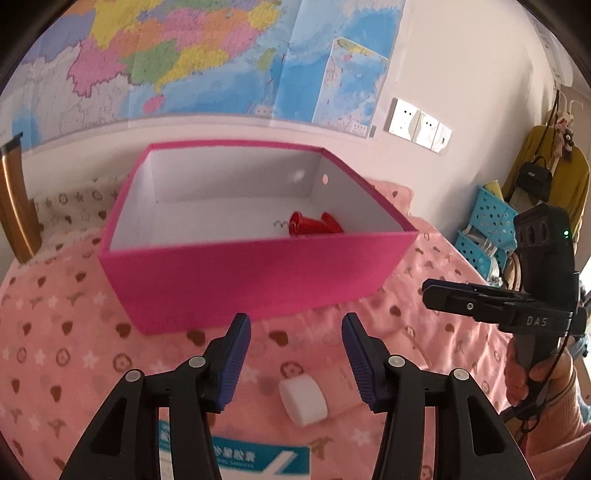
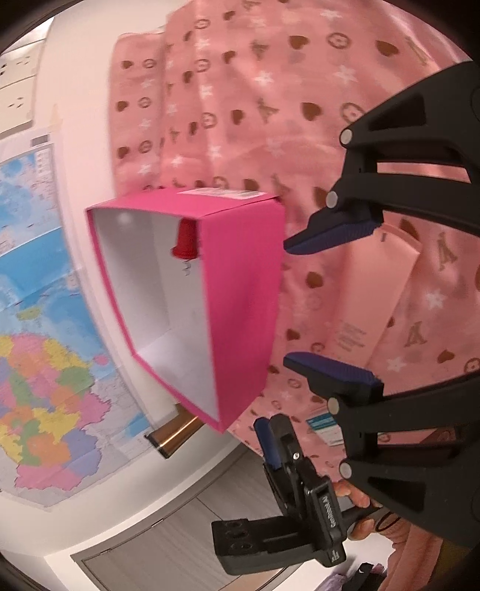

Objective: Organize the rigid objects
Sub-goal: 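Withdraw the right gripper and move it to the pink lotion tube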

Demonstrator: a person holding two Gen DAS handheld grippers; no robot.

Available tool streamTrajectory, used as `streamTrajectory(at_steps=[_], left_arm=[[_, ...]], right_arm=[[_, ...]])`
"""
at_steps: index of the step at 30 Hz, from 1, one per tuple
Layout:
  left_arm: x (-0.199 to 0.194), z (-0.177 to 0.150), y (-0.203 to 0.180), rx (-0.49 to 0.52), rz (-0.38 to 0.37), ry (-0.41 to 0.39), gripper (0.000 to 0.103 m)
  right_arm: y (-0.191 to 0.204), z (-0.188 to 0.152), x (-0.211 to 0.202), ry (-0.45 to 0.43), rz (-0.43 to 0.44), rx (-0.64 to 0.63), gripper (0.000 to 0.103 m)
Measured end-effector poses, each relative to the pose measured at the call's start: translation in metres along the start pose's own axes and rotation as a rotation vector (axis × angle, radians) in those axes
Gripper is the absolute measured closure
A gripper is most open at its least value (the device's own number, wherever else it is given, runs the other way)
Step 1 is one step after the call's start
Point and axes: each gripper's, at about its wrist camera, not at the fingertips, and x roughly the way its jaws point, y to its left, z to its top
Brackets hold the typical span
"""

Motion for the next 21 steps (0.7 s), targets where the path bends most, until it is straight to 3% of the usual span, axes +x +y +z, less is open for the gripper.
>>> streamTrajectory(at_steps=[21], left_arm=[[0.018, -0.042, -0.008, -0.018, -0.011, 0.117, 0.051]], right_arm=[[-0.030, -0.053, 0.007, 0.085, -0.068, 0.127, 0.046]])
